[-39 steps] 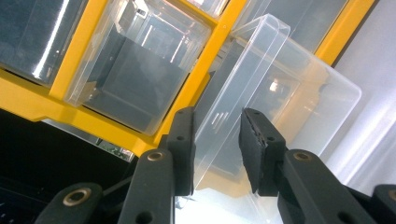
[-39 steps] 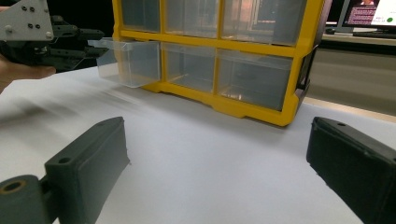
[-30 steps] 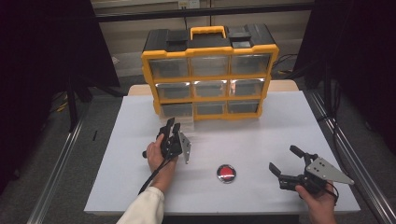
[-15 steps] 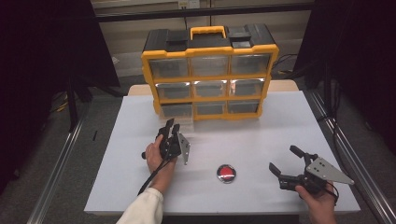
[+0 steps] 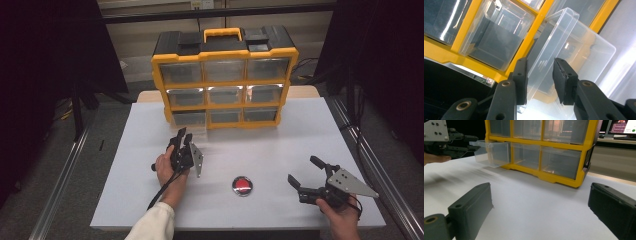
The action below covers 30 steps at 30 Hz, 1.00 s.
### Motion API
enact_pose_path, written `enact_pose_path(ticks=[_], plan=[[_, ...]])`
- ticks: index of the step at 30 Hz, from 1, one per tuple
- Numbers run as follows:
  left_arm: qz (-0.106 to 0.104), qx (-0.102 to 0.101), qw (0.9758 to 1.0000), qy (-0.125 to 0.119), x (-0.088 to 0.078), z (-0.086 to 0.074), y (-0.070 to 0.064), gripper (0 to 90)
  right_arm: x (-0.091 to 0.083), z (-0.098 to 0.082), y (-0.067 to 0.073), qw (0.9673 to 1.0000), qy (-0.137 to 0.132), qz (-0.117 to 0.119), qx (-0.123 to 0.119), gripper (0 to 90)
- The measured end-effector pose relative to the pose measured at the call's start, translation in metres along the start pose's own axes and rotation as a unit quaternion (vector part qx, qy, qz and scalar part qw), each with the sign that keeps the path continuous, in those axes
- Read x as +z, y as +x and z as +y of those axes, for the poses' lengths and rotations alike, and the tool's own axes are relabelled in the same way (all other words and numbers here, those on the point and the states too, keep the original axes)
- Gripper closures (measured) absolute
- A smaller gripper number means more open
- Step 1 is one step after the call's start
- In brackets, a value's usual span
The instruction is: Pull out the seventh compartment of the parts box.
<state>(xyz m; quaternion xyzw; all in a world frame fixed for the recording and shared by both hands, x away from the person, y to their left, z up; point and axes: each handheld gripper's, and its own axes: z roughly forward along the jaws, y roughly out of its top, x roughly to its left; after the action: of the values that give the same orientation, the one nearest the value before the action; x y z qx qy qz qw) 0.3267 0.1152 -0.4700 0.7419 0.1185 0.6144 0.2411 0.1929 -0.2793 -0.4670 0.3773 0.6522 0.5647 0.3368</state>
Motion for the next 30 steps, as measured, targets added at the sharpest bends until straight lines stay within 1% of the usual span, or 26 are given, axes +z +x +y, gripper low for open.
enact_pose_path(ticks=[3, 6, 11, 12, 15, 16, 21, 23, 25, 26, 28, 29, 30], plan=[[-0.002, 0.000, 1.0000, 0.001, -0.0005, -0.0006, -0.0002, 65.4, 0.0005, 0.0000, 0.0002, 1.0000, 0.001, 0.002, 0.001, 4.9], [-0.004, -0.007, 1.0000, 0.002, -0.0011, -0.0012, -0.0007, 65.1, 0.0009, 0.0001, 0.0003, 1.0000, 0.001, 0.000, 0.000, 4.9], [-0.005, -0.008, 0.9999, 0.005, -0.0025, -0.0017, 0.0004, 64.8, 0.0022, 0.0004, 0.0005, 1.0000, 0.003, 0.001, -0.001, 4.8], [-0.003, -0.004, 1.0000, 0.003, -0.0025, -0.0016, 0.0010, 64.8, 0.0022, 0.0004, 0.0005, 1.0000, 0.003, 0.001, -0.001, 4.8], [-0.003, -0.006, 1.0000, 0.003, -0.0029, -0.0019, 0.0015, 64.4, 0.0037, 0.0005, 0.0006, 1.0000, 0.003, 0.003, -0.002, 4.8], [-0.004, -0.015, 0.9999, 0.003, -0.0028, -0.0024, 0.0008, 64.0, 0.0037, 0.0006, 0.0005, 1.0000, 0.004, 0.004, -0.002, 4.8], [-0.008, -0.024, 0.9997, 0.003, -0.0027, -0.0024, -0.0007, 62.9, 0.0042, 0.0007, 0.0006, 1.0000, 0.002, 0.005, -0.003, 4.8], [-0.006, -0.021, 0.9997, 0.002, -0.0028, -0.0022, -0.0007, 62.8, 0.0042, 0.0007, 0.0006, 1.0000, 0.003, 0.005, -0.004, 4.9], [-0.008, -0.026, 0.9996, 0.000, -0.0027, -0.0023, -0.0015, 62.5, 0.0042, 0.0008, 0.0005, 1.0000, 0.002, 0.003, -0.003, 4.8], [-0.006, -0.024, 0.9997, 0.000, -0.0028, -0.0021, -0.0009, 62.4, 0.0042, 0.0009, 0.0004, 1.0000, 0.001, 0.003, -0.003, 4.8], [-0.011, -0.032, 0.9994, 0.006, -0.0035, -0.0026, -0.0007, 61.6, 0.0042, 0.0009, 0.0004, 1.0000, 0.001, 0.004, -0.003, 4.8], [-0.010, -0.030, 0.9995, 0.004, -0.0034, -0.0027, -0.0001, 61.4, 0.0043, 0.0009, 0.0004, 1.0000, 0.002, 0.004, -0.003, 4.8], [-0.009, -0.040, 0.9991, 0.004, -0.0033, -0.0029, -0.0012, 61.1, 0.0043, 0.0009, 0.0003, 1.0000, 0.002, 0.004, -0.003, 4.8]])
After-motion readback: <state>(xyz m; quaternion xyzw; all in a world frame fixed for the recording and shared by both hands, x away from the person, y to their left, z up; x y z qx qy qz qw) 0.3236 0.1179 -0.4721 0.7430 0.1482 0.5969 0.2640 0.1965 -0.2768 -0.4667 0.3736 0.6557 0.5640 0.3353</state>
